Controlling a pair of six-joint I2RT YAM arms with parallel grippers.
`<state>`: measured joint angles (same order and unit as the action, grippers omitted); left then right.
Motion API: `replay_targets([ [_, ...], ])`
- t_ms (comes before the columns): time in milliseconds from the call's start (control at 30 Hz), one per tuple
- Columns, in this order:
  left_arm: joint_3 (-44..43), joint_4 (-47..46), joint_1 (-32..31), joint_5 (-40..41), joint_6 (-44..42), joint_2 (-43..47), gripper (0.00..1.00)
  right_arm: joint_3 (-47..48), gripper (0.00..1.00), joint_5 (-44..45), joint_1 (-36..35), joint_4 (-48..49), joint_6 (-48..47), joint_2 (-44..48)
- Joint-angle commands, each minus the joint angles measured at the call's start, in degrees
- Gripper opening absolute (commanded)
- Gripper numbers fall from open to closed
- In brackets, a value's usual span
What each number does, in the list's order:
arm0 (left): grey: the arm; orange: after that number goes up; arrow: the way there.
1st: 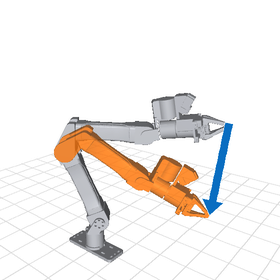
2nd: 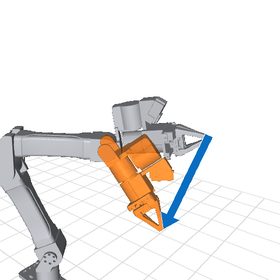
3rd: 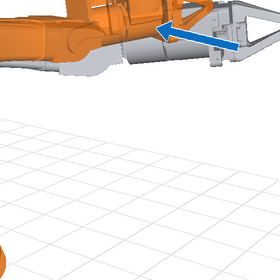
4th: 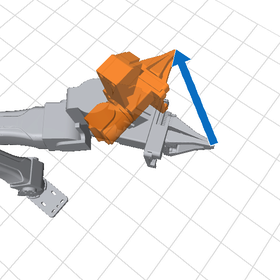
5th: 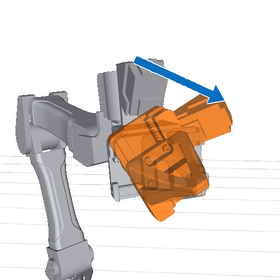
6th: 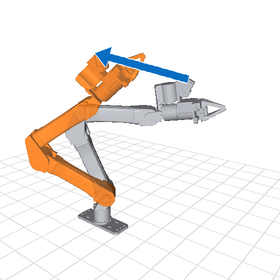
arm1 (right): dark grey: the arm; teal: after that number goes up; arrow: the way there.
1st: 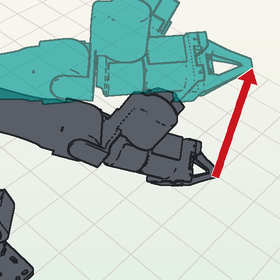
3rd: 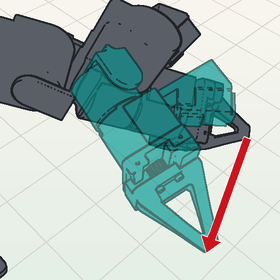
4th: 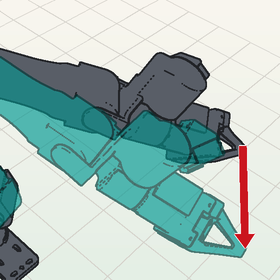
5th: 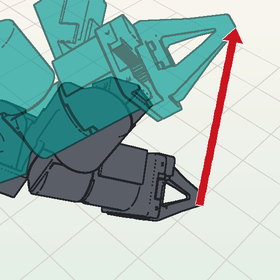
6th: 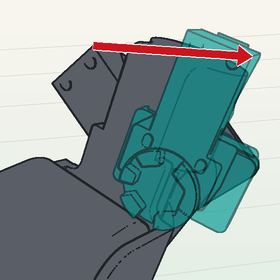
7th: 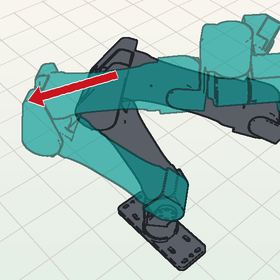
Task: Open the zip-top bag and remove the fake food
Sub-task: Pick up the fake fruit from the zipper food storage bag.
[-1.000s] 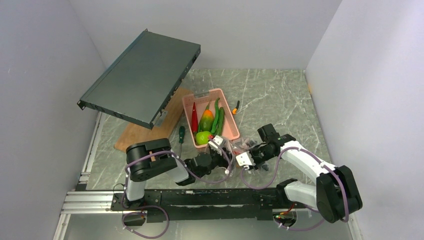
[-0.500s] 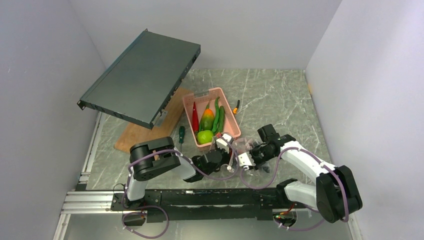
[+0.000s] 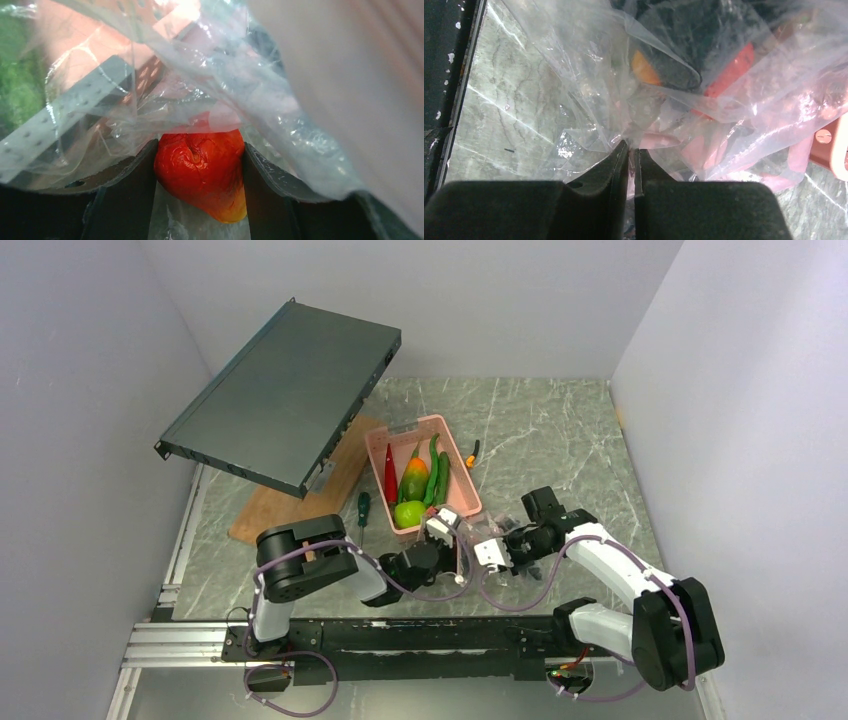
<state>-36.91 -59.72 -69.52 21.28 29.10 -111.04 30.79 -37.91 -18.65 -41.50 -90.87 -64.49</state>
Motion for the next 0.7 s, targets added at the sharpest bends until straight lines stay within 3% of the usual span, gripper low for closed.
replay_targets([
  [0, 3.3, 0.8, -0.1, -0.8, -2.2, 3.0, 0.0, 1.5, 0.09, 0.8, 0.5, 0.5, 1.1, -0.2],
  [300, 10.3, -2.6, -0.1, -2.5, -0.6, 13.9, 0.0, 1.6, 0.08, 0.7, 0.9, 0.3, 0.9, -0.2],
  [667, 15.8, -10.9, -0.1, -5.2, 5.1, 17.5, 0.0, 1.4, 0.08, 0.1, 1.4, -0.3, 0.1, 0.2],
])
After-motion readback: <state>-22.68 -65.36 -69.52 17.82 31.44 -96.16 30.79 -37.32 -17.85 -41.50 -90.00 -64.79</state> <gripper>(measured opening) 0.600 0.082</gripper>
